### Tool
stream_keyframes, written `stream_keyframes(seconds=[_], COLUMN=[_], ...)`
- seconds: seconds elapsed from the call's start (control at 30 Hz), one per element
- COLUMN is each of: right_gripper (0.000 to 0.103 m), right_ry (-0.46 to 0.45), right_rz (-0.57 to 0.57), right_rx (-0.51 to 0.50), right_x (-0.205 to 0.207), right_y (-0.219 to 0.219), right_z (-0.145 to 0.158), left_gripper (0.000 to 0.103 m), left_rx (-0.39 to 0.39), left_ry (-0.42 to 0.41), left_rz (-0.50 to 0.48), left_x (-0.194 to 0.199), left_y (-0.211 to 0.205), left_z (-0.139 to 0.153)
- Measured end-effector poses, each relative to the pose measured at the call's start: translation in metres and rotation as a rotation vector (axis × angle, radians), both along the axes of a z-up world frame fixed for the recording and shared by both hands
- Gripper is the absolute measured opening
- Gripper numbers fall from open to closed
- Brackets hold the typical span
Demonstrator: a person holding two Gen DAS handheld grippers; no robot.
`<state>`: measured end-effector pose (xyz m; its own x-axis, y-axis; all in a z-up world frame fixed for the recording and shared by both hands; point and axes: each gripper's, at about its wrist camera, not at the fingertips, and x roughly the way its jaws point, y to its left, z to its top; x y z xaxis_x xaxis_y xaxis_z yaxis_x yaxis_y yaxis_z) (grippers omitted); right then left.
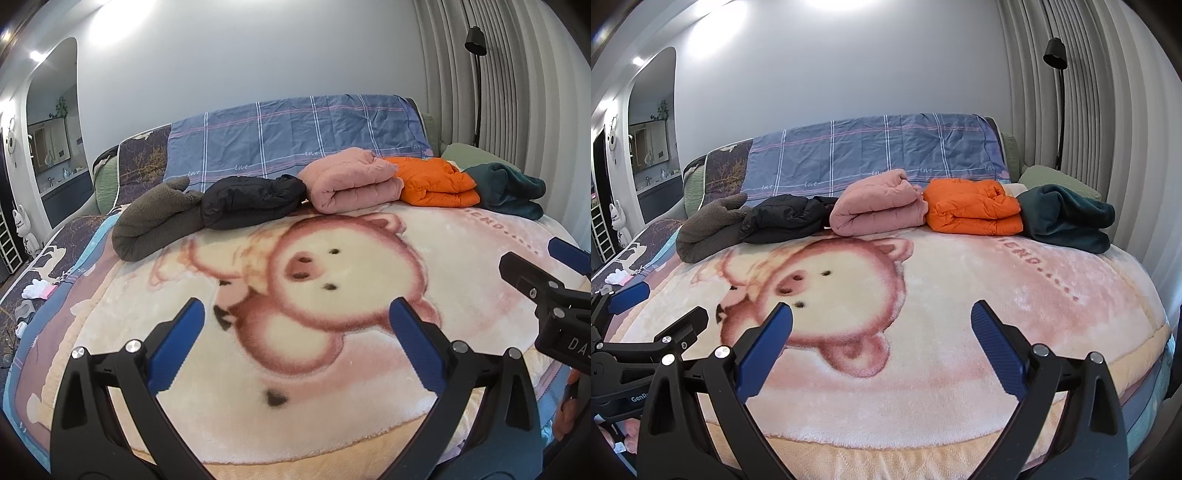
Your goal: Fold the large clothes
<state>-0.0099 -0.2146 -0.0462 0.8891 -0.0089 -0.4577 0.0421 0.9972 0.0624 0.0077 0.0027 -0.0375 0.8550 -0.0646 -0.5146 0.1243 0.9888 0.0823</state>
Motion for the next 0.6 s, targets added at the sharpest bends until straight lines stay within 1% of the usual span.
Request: stream_keyframes(seconds=[0.6], right_gripper=[0.098], right_ry=[0.007], right_rz=[0.004], right_rx=[-0.004], right_x=[0.0014], right_y=[0.0009], right_z=[0.0014], left_gripper=[0.101], left_rx=[0.0], left_ry=[0.007], left_rz=[0.005], left_x=[0.0012], left_y=[0.0008], left_z=[-0.0009])
